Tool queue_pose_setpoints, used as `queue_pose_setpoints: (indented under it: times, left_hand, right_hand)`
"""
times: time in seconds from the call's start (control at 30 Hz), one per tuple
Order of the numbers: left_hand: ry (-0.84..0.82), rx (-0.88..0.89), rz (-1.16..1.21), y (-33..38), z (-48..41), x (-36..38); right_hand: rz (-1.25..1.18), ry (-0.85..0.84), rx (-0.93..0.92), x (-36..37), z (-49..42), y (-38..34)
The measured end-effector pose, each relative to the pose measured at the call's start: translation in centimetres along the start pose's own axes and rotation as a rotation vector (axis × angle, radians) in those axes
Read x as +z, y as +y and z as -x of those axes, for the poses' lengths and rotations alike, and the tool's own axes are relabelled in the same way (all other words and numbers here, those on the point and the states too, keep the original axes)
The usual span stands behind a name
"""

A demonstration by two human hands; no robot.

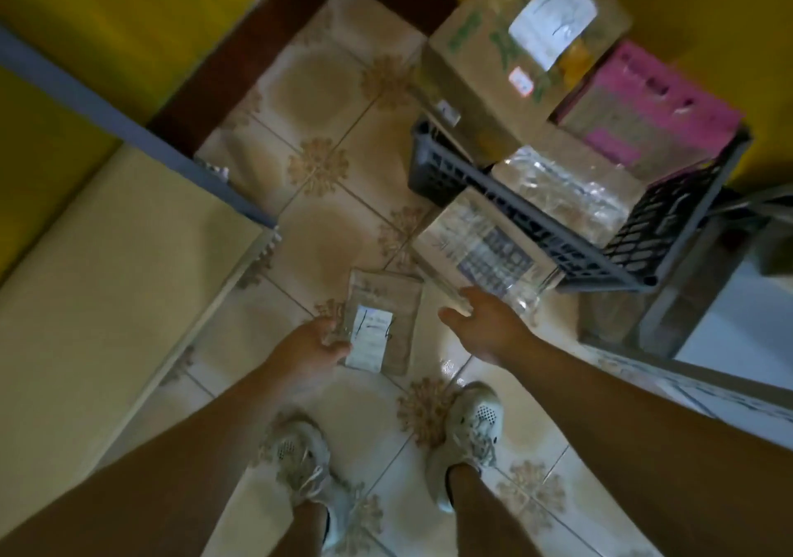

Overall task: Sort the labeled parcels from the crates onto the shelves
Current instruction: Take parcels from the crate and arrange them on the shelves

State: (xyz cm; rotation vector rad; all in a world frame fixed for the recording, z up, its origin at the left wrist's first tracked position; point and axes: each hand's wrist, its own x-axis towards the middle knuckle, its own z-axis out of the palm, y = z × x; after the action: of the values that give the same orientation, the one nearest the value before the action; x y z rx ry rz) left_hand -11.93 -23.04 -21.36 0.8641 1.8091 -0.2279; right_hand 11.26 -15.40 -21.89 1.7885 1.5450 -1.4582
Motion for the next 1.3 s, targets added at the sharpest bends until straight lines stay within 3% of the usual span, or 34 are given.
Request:
queue_pose_setpoints:
  times: [0.2,0.37,0.7,1.0,1.3]
  left_hand:
    - [0.035,-0.116,0.148,-8.3,-13.6,6.6]
    - [0.033,-0.159,0.337,-11.3,-21.3,10.9]
    - [-0.093,-0.04,0.767,-13.8,-25.7,14.7]
    - [-0.053,0.042,0.802,-12.7,-19.5,11.9]
    - [-0.038,0.226,0.751,-10.1,-1.2,1.2]
  right_hand:
    - [-0.17,-0.054,0.129,10.4,-13.4,2.3]
    - [-0.429,0.174,0.149,15.6,-21.3,4.1]
    - [-0.93,0.211,0.146,19.7,-23.9,5.0]
    - [-1.023,0.136,0.093,18.5,-19.2,2.9]
    - [-0.969,0.179,-0.017,12.8,-2.6,-5.1]
